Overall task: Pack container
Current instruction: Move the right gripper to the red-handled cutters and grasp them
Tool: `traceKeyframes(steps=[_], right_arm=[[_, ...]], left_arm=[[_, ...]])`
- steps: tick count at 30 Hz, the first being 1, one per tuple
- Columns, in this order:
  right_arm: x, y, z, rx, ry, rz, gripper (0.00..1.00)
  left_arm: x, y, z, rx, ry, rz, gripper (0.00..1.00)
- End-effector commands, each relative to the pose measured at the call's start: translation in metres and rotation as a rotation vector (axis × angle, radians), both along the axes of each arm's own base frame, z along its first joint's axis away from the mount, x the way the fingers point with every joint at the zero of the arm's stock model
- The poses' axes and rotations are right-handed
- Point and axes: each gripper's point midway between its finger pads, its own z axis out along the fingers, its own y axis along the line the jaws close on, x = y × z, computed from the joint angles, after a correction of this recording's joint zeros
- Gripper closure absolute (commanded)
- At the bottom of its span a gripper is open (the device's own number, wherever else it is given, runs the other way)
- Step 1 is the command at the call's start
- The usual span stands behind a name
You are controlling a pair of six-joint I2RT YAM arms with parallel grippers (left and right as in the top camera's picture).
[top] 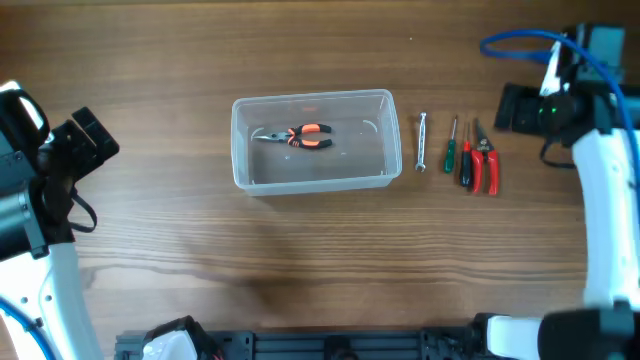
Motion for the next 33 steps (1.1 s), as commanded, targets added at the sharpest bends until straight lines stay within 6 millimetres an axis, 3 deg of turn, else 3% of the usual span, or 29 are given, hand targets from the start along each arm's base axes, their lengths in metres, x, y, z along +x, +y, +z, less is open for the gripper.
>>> traceKeyframes(steps=[1,7,11,14,19,27,33], right_arm=[[-0.011,-0.007,-0.071,0.046,0.162,-0.007,0.06],[-0.015,-0.016,-0.144,0.063,0.361,0.030,0.09],[-0.018,0.018,-0.165,0.242,0.402,0.114,0.27],[-0.018,0.017,-0.167,0.243,0.407,0.108,0.30],[-0.016,0.017,-0.168,0.245,0.400,0.091,0.59],[-0.005,0.024,-0.171,0.284,0.341,0.106,0.59],[-0.012,0.027,-0.186,0.295,0.357,0.105,0.59]], left_arm=[[-0.002,0.002,0.003,0.001,-0.014,0.018,0.00],[-0.002,0.002,0.003,0.001,-0.014,0.018,0.00],[-0.002,0.002,0.003,0.001,-0.014,0.018,0.00],[-0.002,0.002,0.003,0.001,-0.014,0.018,0.00],[-0.002,0.002,0.003,0.001,-0.014,0.018,0.00],[-0.002,0.002,0.003,0.001,-0.014,0.018,0.00],[-0.002,0.002,0.003,0.001,-0.014,0.018,0.00]])
